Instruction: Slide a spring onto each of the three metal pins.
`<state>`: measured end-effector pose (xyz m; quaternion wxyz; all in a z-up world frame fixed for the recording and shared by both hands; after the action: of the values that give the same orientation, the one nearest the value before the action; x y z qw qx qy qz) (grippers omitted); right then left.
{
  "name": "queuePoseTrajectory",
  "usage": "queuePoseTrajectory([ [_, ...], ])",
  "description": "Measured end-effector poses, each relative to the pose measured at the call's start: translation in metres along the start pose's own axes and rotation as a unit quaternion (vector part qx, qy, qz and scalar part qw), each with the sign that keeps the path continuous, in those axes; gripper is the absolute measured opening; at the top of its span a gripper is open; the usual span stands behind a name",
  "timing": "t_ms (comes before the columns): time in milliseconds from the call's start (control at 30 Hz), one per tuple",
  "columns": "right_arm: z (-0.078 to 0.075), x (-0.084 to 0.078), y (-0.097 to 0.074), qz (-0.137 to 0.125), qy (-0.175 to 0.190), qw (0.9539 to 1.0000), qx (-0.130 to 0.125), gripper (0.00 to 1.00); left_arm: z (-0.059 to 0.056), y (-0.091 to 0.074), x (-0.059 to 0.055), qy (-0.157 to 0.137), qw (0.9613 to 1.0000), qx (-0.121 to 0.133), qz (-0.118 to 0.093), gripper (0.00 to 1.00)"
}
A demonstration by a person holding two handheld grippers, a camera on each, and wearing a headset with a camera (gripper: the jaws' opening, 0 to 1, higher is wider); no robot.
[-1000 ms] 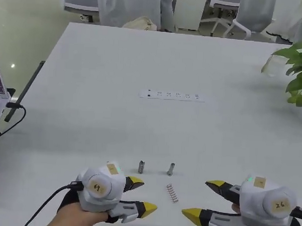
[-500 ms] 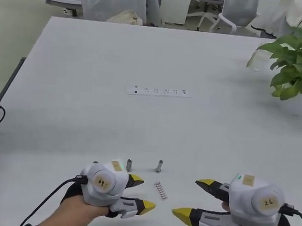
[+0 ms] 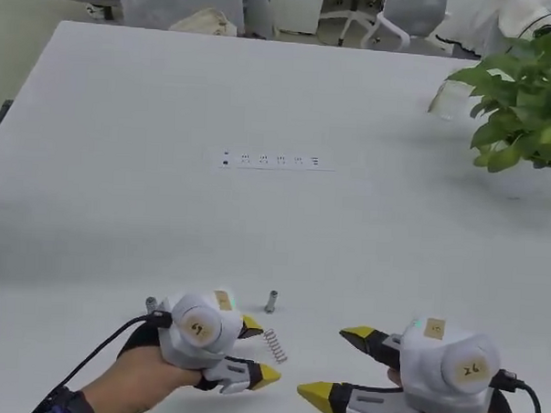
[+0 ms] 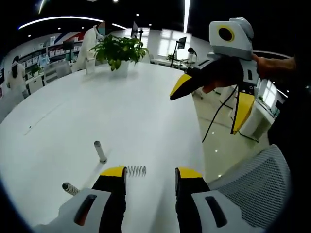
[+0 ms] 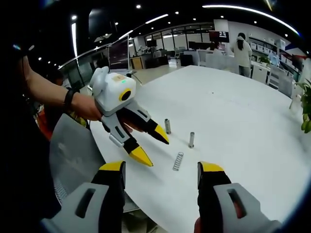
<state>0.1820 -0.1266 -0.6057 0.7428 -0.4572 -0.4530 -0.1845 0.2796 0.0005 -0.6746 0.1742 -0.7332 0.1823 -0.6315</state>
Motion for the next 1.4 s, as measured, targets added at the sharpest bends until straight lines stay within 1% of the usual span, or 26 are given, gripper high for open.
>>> queuePoseTrajectory([
  [167,0.000,-0.003,0.000,0.002,0.004,1.0000,0.002,0.58,0.002,0.010,-0.003,0.000,1.0000,-0.006,0.007,0.34],
  [300,-0.001,-0.006,0.001,0.005,0.007,1.0000,0.003,0.58,0.003,0.020,-0.005,0.003,0.9999,-0.005,0.014,0.34],
  [467,0.000,-0.009,0.000,0.004,0.015,0.9999,0.004,0.57,0.004,0.034,-0.009,-0.001,0.9997,-0.012,0.022,0.36],
  [600,-0.001,-0.012,-0.001,0.006,0.019,0.9998,0.004,0.57,0.006,0.041,-0.010,-0.003,0.9996,-0.013,0.026,0.36],
  [667,-0.001,-0.014,-0.001,0.006,0.022,0.9997,0.004,0.57,0.009,0.044,-0.011,-0.005,0.9996,-0.011,0.026,0.36],
  [767,-0.003,-0.017,-0.002,0.008,0.026,0.9996,0.003,0.57,0.013,0.048,-0.008,-0.013,0.9997,-0.008,0.022,0.37],
  [900,-0.004,-0.018,-0.003,0.009,0.029,0.9995,0.003,0.57,0.017,0.054,-0.010,-0.018,0.9994,-0.009,0.027,0.37],
  [1100,-0.005,-0.019,-0.003,0.006,0.033,0.9994,0.002,0.57,0.020,0.057,-0.017,-0.020,0.9987,-0.012,0.045,0.37],
  [1267,-0.004,-0.021,-0.001,0.006,0.035,0.9994,0.004,0.57,0.022,0.054,-0.021,-0.018,0.9980,-0.015,0.059,0.37],
  [1400,-0.004,-0.021,-0.001,0.005,0.036,0.9993,0.006,0.57,0.022,0.049,-0.023,-0.008,0.9973,-0.018,0.070,0.37],
])
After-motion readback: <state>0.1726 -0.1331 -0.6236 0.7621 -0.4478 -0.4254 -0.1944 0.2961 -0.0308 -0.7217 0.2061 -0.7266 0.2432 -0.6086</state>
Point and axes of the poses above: the centre of the closed fingertips' face, and the gripper's own axes: y roughly forward along the fingers, z roughly to its left, x roughly out of its top, the point moved 8 cm from there along -y, roughly backward along the fingers, and after that the axes turned 7 degrees about -z, right-handed, at the moved point
